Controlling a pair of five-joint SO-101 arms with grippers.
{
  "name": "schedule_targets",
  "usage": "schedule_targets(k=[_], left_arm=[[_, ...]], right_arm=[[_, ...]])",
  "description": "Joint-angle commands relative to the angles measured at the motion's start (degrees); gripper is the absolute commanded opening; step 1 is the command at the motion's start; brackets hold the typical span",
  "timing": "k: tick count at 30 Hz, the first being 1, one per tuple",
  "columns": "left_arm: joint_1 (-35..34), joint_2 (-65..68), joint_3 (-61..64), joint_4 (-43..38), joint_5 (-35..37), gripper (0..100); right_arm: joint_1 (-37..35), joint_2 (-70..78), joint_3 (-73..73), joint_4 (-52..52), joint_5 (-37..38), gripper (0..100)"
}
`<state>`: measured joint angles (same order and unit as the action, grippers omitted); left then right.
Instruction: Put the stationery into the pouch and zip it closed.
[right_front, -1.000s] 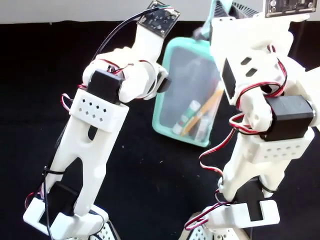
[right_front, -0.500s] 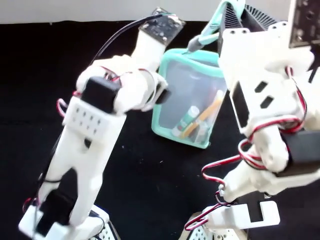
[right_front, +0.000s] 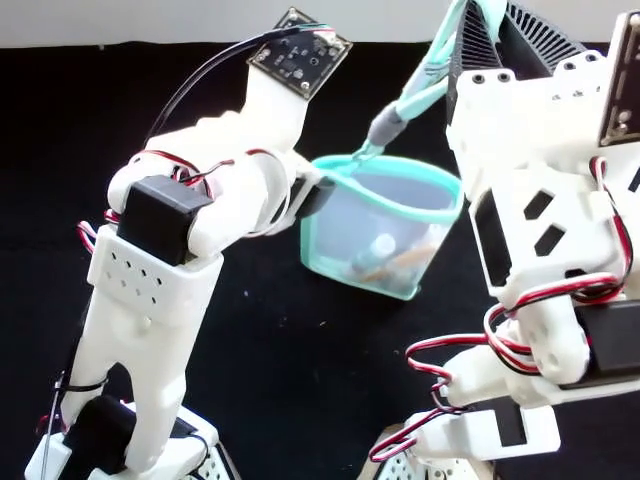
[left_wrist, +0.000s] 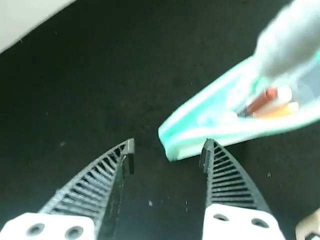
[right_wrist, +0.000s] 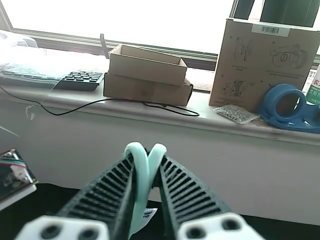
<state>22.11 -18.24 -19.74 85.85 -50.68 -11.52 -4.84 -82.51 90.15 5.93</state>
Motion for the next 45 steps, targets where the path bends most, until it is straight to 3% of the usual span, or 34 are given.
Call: schedule_targets(k=[1,5,14,19,28,33,38,45], left_arm=[[-0.3,-1.5,-2.2,2.4,-4.0,23],[-0.5,-1.7,-2.2,4.0,-6.0,23],[-0.1,-1.4,-2.2,3.6,-6.7,23],[0.7,-1.2,-2.2,2.9,-14.9,23],[3.7,8.7,-7.8,-1.8,-19.5,23],[5.1,13.2,-13.2,2.8,-24.2,23],[5.7,15.3,-14.1,4.7,-24.4,23],[8.2,15.3,-14.1,14.4,-26.2,23]], right_arm=[[0.9,-1.2,-1.0,-0.4,0.5,0.6],[4.4,-1.2,-0.7,-1.5,0.5,0.6],[4.4,-1.3,-0.6,-1.0,4.6,0.6],[3.4,-1.3,-0.5,1.0,4.6,0.6],[1.4,-1.2,-0.4,4.7,5.2,0.6],[1.4,-1.2,-0.4,6.2,7.0,0.6],[1.5,-1.0,-0.4,6.2,7.0,0.6],[1.6,-0.7,-0.4,6.3,7.0,0.6]])
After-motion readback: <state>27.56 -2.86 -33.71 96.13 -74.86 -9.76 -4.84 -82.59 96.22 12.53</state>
